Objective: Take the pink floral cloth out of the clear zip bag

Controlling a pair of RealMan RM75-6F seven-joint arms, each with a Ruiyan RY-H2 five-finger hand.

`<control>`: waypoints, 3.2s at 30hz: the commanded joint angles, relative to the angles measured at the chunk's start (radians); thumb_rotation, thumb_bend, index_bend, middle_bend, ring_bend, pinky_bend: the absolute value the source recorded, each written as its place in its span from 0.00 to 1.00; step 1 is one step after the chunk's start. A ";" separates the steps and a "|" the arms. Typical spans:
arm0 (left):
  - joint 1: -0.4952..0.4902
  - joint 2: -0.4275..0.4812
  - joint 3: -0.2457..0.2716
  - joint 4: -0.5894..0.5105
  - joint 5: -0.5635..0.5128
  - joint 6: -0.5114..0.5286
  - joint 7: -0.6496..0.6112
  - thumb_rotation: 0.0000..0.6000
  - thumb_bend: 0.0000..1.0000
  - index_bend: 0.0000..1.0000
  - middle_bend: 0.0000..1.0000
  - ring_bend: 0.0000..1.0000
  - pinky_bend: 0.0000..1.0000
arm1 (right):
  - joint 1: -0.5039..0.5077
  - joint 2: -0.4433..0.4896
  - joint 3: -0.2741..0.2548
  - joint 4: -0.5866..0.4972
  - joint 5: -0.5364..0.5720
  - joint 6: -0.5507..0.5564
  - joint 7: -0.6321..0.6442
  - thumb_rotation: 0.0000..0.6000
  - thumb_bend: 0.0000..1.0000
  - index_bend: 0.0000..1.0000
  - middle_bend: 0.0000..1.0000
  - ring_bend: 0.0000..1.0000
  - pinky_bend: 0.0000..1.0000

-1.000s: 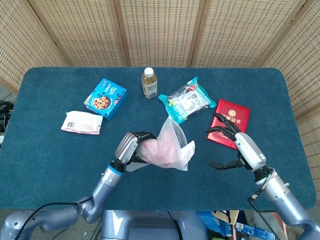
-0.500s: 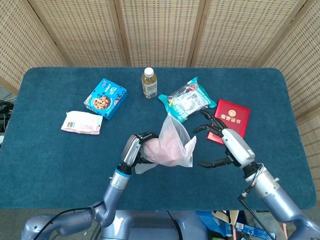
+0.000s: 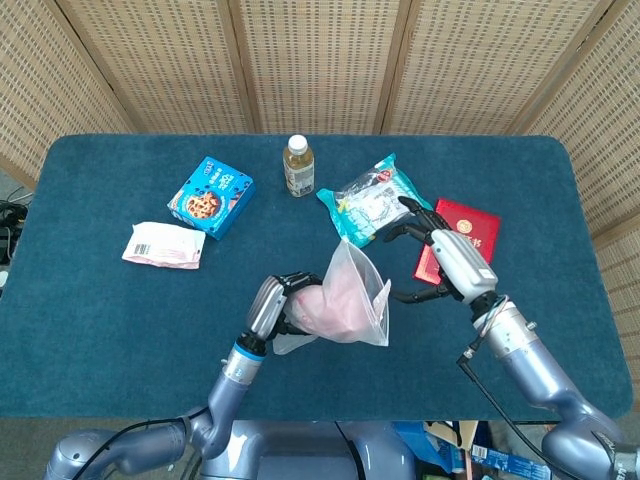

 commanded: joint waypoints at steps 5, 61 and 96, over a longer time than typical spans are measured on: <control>-0.001 -0.006 0.002 0.007 0.002 0.009 -0.009 1.00 0.22 0.65 0.64 0.55 0.63 | 0.025 0.004 0.005 -0.017 0.055 -0.025 -0.042 1.00 0.09 0.39 0.00 0.00 0.00; -0.064 0.000 -0.070 -0.090 -0.050 -0.034 0.053 1.00 0.22 0.65 0.64 0.55 0.63 | 0.189 -0.021 -0.043 -0.071 0.196 -0.148 -0.154 1.00 0.00 0.17 0.00 0.00 0.00; -0.053 0.032 -0.081 -0.166 -0.079 -0.058 0.074 1.00 0.22 0.65 0.62 0.55 0.63 | 0.201 -0.156 -0.062 -0.057 0.203 -0.011 -0.260 1.00 0.90 0.87 0.00 0.00 0.00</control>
